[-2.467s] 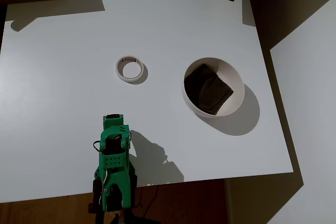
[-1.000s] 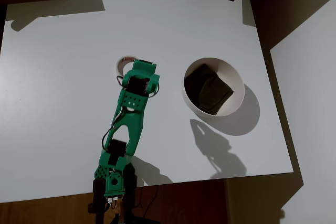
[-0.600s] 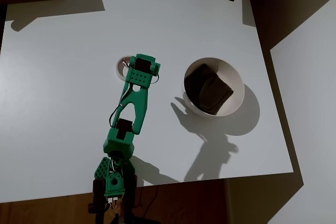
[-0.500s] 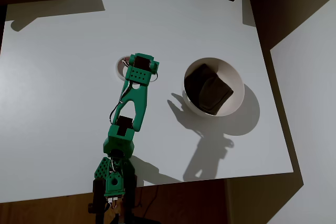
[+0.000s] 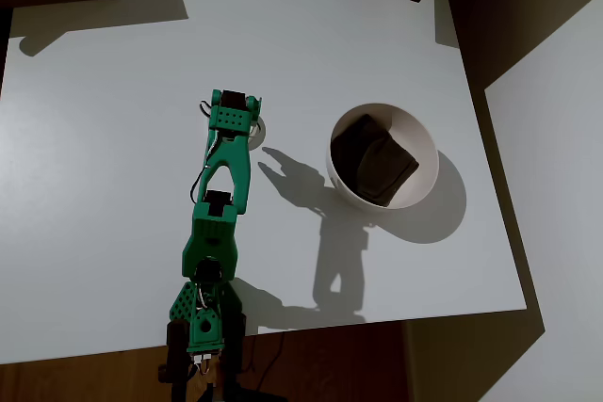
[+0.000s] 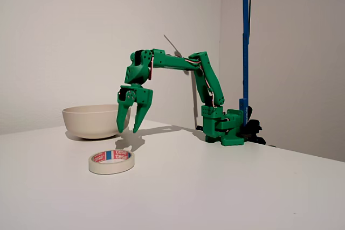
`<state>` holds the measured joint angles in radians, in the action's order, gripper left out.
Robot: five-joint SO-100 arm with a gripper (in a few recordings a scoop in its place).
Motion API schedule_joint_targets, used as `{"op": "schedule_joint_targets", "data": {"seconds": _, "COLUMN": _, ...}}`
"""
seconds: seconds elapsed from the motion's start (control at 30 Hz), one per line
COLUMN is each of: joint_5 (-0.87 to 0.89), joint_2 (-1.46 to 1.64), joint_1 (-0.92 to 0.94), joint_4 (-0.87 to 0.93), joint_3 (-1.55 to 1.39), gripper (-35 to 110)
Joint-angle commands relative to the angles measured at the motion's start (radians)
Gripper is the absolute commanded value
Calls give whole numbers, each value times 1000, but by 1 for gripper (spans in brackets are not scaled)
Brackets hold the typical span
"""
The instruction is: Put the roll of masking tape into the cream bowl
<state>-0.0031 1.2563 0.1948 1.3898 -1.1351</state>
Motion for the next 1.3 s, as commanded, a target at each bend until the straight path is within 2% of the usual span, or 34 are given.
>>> {"op": "schedule_joint_targets", "data": {"seconds": 0.0, "joint_5": 17, "joint_2": 2, "joint_1": -9, "joint_4": -20, "joint_3": 63, "gripper": 13}}
{"op": "schedule_joint_targets", "data": {"seconds": 0.23, "joint_5": 6, "joint_2": -43, "joint_1": -5, "joint_4": -67, "joint_3": 74, "gripper": 15}}
{"op": "schedule_joint_targets", "data": {"seconds": 0.8, "joint_5": 17, "joint_2": -146, "joint_1": -2, "joint_4": 21, "joint_3": 178, "gripper": 15}}
{"op": "schedule_joint_targets", "data": {"seconds": 1.27, "joint_5": 31, "joint_2": -222, "joint_1": -20, "joint_4": 8, "joint_3": 179, "gripper": 14}}
